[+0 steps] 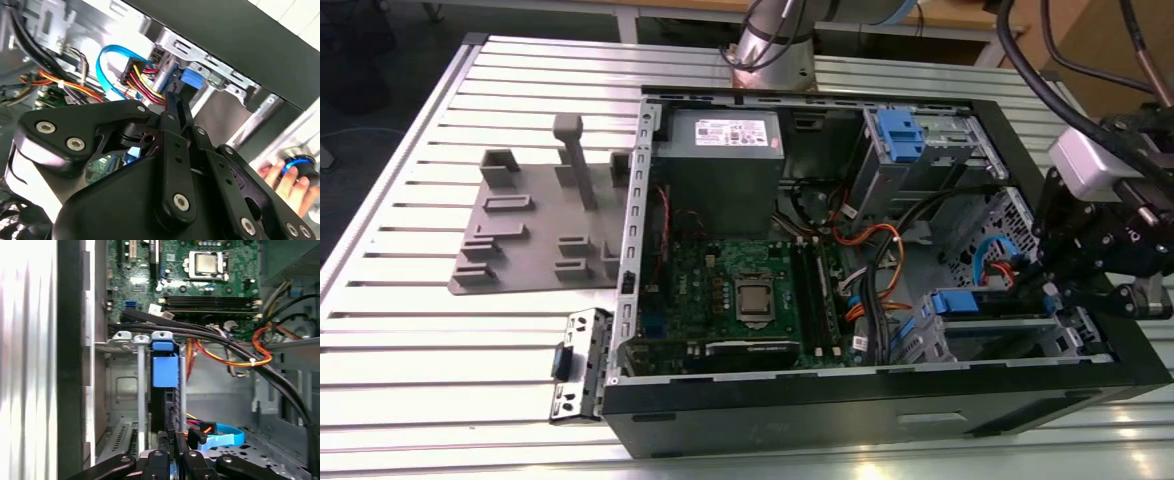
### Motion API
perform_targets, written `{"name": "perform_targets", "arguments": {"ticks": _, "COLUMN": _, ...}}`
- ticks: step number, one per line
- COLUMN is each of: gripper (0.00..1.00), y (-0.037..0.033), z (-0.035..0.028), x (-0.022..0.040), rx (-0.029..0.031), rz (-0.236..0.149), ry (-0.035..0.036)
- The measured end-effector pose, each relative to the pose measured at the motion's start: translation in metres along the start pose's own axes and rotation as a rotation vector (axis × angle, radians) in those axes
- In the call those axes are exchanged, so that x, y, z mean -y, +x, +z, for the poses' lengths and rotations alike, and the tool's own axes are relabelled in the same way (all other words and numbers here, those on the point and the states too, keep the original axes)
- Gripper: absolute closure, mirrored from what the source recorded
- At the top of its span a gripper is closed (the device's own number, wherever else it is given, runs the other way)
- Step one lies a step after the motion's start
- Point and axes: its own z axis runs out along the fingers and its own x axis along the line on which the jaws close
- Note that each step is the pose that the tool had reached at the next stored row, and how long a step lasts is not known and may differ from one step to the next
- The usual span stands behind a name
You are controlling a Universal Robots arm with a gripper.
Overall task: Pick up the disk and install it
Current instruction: 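Insert the first disk wire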
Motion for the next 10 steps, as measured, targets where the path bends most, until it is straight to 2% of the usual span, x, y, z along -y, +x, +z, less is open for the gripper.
{"name": "perform_targets", "arguments": {"ticks": 2, "gripper": 0.83, "y": 0.0000, "z": 0.0008, "x": 0.0010, "rx": 0.0026, "rz": -0.001, "ry": 0.0000}}
{"name": "perform_targets", "arguments": {"ticks": 6, "gripper": 0.83, "y": 0.0001, "z": 0.0022, "x": 0.0037, "rx": 0.0025, "rz": -0.004, "ry": -0.0003}}
{"name": "perform_targets", "arguments": {"ticks": 10, "gripper": 0.83, "y": 0.0002, "z": 0.0036, "x": 0.0038, "rx": 0.0100, "rz": -0.005, "ry": -0.0003}}
